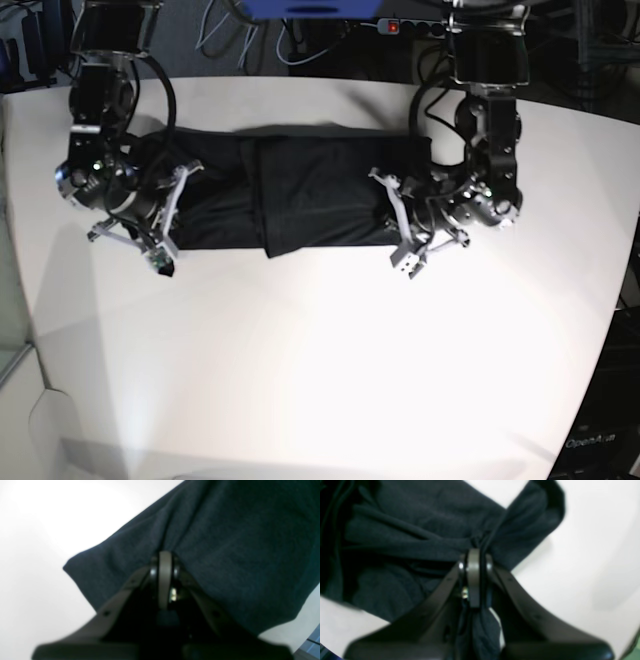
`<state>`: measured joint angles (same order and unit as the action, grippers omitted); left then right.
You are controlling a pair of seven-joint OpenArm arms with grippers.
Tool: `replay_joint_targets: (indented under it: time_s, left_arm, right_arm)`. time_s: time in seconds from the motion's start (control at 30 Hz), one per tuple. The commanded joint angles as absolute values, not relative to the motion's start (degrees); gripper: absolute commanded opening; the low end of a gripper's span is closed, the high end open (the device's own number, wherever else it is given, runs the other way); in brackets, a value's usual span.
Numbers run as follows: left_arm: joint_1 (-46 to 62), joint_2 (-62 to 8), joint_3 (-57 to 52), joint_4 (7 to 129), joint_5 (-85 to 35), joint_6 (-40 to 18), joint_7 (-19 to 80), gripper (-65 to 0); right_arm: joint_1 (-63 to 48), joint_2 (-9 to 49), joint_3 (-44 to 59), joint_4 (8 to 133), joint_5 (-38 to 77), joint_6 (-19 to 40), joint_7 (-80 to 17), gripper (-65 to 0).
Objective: Fold the T-shirt properly
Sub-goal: 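Hold the folded shirt with both grippers and straighten its edges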
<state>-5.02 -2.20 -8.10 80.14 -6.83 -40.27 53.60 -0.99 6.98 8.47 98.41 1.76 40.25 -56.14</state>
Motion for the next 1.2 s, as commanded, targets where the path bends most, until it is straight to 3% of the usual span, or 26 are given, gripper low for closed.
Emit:
replay_joint_targets:
  time_s: [0.0,1.17]
  left_arm:
    - [-6.55,-2.33,-8.22,81.01,-6.64,-40.0,53.14,-65.0]
    - [-7.6,-2.68,-8.22,80.48,-6.64,-40.0,52.62,-65.0]
  right_arm:
    - [-0.4,7.6,8.66,99.91,1.98,40.0,-55.43,-64.8]
    - [-0.75,10.59,8.66,99.82,1.98,40.0,-55.34,-64.5]
